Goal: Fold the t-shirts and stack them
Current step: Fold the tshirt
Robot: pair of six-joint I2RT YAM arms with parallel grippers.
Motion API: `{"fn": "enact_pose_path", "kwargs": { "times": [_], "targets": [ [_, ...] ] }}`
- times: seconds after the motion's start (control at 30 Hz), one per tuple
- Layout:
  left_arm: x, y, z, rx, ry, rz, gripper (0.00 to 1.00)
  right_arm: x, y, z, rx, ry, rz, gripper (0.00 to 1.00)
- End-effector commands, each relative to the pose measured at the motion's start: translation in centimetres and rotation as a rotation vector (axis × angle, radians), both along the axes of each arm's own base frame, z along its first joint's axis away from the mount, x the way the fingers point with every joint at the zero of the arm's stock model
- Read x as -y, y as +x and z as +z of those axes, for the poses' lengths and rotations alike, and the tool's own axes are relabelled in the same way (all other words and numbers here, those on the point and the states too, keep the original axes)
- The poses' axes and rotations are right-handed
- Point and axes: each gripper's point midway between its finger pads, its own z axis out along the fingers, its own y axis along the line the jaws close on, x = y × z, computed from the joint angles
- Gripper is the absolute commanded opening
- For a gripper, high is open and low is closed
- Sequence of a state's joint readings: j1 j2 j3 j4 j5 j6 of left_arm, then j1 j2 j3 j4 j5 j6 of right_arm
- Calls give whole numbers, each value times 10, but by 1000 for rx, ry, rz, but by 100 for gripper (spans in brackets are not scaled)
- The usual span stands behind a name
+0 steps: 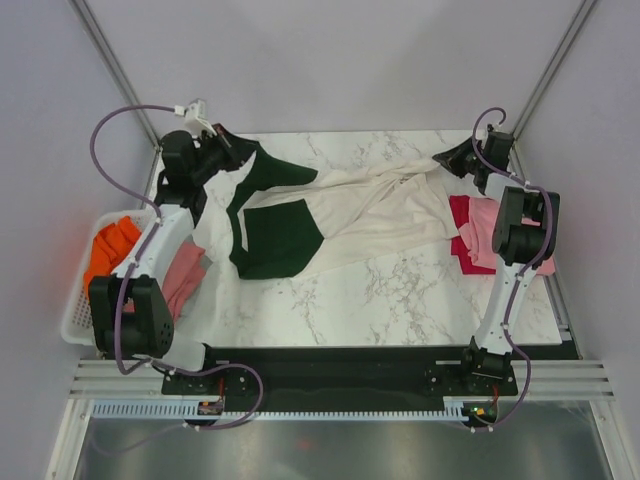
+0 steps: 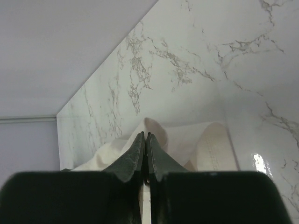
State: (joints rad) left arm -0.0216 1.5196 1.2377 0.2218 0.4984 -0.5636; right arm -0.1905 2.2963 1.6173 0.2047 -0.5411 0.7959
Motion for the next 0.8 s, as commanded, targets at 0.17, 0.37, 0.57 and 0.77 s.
{"fn": "enact_pose_path", "kwargs": {
  "times": [0.17, 0.37, 0.57, 0.77],
  "targets": [
    [-5, -54, -70, -49, 113, 143, 2, 22, 0, 30, 72, -18, -38, 4],
    [-12, -80, -111, -111, 138, 208, 2, 23, -5, 49, 182, -131, -23, 1],
    [-26, -90, -136, -157, 158, 277, 2, 3, -17, 72, 344, -262, 37, 0],
    [-64, -37, -96, -160, 125, 431, 2, 0, -5, 89, 381, -211, 39, 0]
  ]
}}
